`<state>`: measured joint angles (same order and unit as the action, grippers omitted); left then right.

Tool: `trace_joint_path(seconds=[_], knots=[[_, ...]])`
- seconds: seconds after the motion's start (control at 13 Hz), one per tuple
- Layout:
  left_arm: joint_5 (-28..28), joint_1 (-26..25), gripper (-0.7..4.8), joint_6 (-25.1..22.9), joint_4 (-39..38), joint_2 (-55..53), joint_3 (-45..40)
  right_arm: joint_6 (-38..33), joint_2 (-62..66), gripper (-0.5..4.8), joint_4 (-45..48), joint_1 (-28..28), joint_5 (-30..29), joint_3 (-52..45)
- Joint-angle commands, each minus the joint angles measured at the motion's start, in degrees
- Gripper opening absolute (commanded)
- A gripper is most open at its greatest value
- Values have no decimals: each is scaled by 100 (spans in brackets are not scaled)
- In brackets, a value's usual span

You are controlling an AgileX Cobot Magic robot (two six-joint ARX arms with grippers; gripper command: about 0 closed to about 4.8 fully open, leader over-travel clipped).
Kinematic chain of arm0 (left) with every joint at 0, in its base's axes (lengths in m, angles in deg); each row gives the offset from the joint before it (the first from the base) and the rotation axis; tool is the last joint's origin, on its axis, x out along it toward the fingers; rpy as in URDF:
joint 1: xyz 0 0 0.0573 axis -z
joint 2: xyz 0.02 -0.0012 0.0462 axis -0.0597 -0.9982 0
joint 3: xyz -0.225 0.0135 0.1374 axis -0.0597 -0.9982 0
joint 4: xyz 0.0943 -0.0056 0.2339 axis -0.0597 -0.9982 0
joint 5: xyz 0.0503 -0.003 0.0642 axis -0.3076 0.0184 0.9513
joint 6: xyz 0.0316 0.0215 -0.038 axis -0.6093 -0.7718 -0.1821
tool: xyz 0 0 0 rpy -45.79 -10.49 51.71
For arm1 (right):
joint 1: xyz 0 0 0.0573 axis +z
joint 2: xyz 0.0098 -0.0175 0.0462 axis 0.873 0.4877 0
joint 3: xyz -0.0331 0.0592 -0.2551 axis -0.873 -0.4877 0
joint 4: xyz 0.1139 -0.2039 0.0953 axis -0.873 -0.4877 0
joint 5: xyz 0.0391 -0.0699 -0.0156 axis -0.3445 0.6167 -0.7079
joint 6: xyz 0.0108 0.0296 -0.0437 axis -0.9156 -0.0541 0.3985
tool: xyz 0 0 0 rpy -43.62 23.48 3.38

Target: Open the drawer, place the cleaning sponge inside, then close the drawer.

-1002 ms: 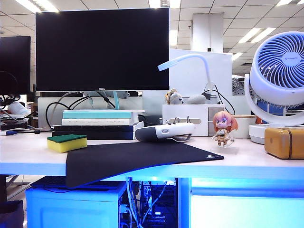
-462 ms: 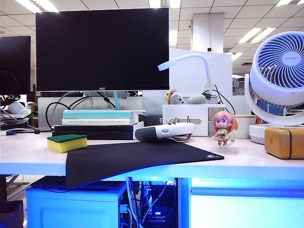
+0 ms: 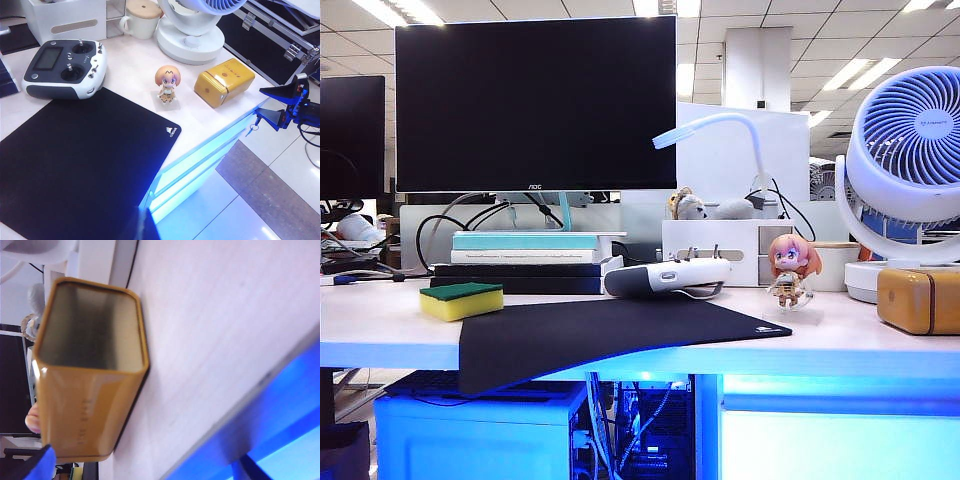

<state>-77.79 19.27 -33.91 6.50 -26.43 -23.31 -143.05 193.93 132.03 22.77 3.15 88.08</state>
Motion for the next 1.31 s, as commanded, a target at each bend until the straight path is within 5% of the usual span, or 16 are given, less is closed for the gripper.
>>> trace_joint_path(seconds=[0.08, 0.54, 1.31], knots=[[-42, 2, -6, 17, 28, 13, 31, 17, 61, 479, 94, 2, -142, 297], [-24, 2, -6, 17, 15, 13, 31, 140, 83, 479, 229, 4, -769, 535], [63, 2, -6, -173, -382, 37, 33, 260, 81, 479, 236, 13, -787, 487]])
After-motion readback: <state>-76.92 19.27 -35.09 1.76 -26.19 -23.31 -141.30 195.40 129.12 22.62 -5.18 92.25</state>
